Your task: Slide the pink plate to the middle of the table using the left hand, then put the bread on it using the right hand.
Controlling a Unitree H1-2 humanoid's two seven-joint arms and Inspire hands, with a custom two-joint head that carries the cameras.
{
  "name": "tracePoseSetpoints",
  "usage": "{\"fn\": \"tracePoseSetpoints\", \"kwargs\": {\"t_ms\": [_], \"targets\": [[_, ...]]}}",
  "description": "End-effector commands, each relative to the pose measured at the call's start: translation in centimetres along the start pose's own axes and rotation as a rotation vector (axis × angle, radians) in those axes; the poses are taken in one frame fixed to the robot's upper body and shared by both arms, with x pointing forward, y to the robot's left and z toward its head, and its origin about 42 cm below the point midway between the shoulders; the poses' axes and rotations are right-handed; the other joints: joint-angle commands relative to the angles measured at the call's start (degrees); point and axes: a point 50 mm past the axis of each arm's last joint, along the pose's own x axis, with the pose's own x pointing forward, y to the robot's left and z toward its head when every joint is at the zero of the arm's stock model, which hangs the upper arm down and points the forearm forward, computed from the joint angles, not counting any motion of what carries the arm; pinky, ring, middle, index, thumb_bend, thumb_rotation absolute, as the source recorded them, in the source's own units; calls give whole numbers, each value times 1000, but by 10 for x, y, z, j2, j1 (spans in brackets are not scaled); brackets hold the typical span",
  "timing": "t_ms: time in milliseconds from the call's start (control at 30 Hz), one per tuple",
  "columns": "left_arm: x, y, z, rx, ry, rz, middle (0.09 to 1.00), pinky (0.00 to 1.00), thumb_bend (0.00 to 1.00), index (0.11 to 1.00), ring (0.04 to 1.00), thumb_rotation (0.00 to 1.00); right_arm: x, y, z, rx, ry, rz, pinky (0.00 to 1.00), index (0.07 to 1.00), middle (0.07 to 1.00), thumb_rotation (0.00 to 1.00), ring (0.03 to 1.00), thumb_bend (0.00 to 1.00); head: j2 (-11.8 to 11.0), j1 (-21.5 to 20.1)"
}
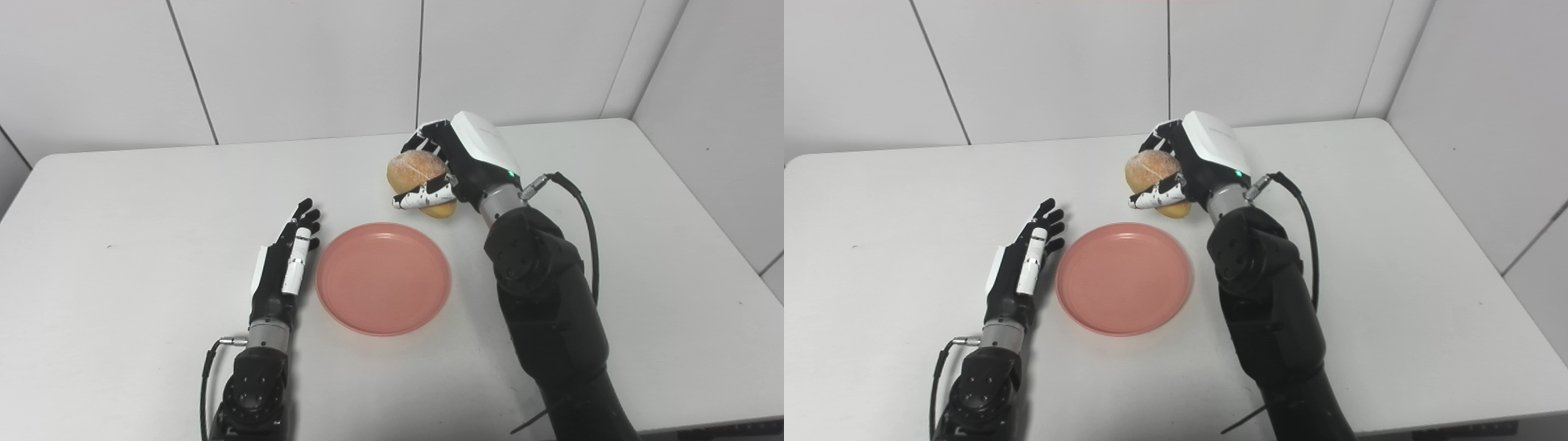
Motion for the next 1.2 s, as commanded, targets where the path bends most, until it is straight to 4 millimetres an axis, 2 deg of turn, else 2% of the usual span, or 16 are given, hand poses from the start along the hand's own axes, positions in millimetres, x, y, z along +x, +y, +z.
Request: {"fn": "tracePoseSetpoints", "kwargs": {"t_ms": [0, 433, 1000, 1167], "targets": [[10, -4, 21, 1, -81, 16, 892, 846, 295, 879, 884, 1000, 1, -8, 14, -3, -61, -39, 352, 488, 473, 131, 416, 504, 4, 7], [13, -12, 25, 16, -94, 44, 896, 844, 303, 879, 889, 1000, -3, 38, 3, -10, -88, 110, 354, 488, 485, 130, 422, 502, 23, 45], [14, -17, 29, 4, -96, 62, 896, 833, 328, 880, 890, 1000, -2, 78, 1, -118, -88, 223, 306, 490, 473, 132, 384, 503, 35, 63], [15, -18, 30, 9, -97, 67, 892, 829, 319, 875, 886, 1000, -3, 86, 1, -143, -102, 245, 345, 490, 499, 133, 418, 504, 38, 68]]}}
